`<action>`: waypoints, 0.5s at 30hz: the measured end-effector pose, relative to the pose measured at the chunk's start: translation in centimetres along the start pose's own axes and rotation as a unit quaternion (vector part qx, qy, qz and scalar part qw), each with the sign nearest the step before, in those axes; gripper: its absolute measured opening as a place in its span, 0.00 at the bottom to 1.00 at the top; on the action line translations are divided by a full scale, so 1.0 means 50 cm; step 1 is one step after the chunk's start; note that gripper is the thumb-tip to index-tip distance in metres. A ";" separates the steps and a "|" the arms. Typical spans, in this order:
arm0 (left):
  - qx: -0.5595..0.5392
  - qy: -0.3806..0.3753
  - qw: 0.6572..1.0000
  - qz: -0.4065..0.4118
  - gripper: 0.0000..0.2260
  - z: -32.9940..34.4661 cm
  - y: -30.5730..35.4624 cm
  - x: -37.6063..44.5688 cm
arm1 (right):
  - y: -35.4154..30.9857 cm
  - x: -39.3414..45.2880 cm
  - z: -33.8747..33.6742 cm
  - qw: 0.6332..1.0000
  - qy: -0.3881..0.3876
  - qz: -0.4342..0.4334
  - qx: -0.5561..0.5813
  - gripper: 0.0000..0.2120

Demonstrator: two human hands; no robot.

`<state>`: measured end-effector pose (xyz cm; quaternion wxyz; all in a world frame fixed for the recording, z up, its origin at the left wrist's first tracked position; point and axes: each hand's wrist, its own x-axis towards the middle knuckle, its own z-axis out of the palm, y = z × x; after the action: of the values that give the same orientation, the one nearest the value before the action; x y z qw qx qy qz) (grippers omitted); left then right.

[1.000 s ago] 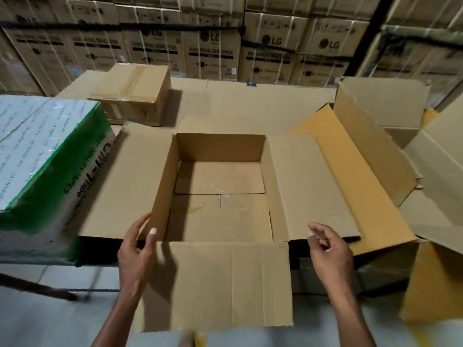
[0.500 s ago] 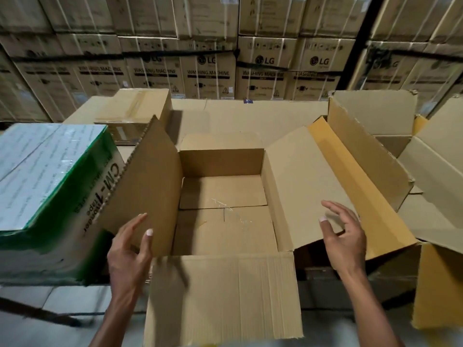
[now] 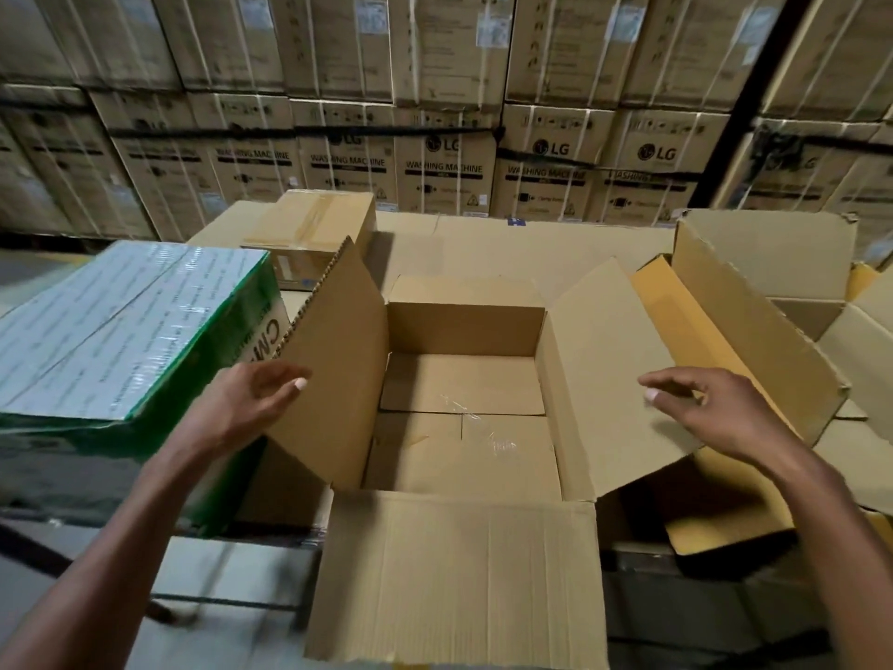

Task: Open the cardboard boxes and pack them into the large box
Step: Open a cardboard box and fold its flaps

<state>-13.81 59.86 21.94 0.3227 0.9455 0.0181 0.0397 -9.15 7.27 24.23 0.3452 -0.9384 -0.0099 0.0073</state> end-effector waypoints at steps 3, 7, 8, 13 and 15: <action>0.033 -0.069 0.997 0.008 0.11 -0.022 0.014 0.041 | -0.014 0.047 0.005 0.999 -0.029 -0.009 -0.012 0.13; 0.047 -0.121 0.990 0.051 0.16 -0.020 0.032 0.126 | -0.027 0.121 0.027 0.998 -0.057 -0.016 -0.033 0.14; 0.058 -0.130 0.988 0.059 0.15 -0.018 0.029 0.150 | -0.031 0.141 0.035 0.997 -0.058 -0.016 -0.043 0.14; 0.135 -0.156 0.977 0.053 0.15 -0.001 0.028 0.249 | -0.052 0.219 0.061 0.996 -0.045 -0.021 -0.080 0.14; 0.158 -0.147 0.976 0.039 0.17 0.008 0.035 0.273 | -0.058 0.240 0.064 0.995 -0.044 -0.015 -0.092 0.15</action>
<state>-0.14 59.07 23.57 0.1669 0.9800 -0.0605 -0.0901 2.73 11.84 23.57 0.2566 -0.9648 -0.0399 0.0429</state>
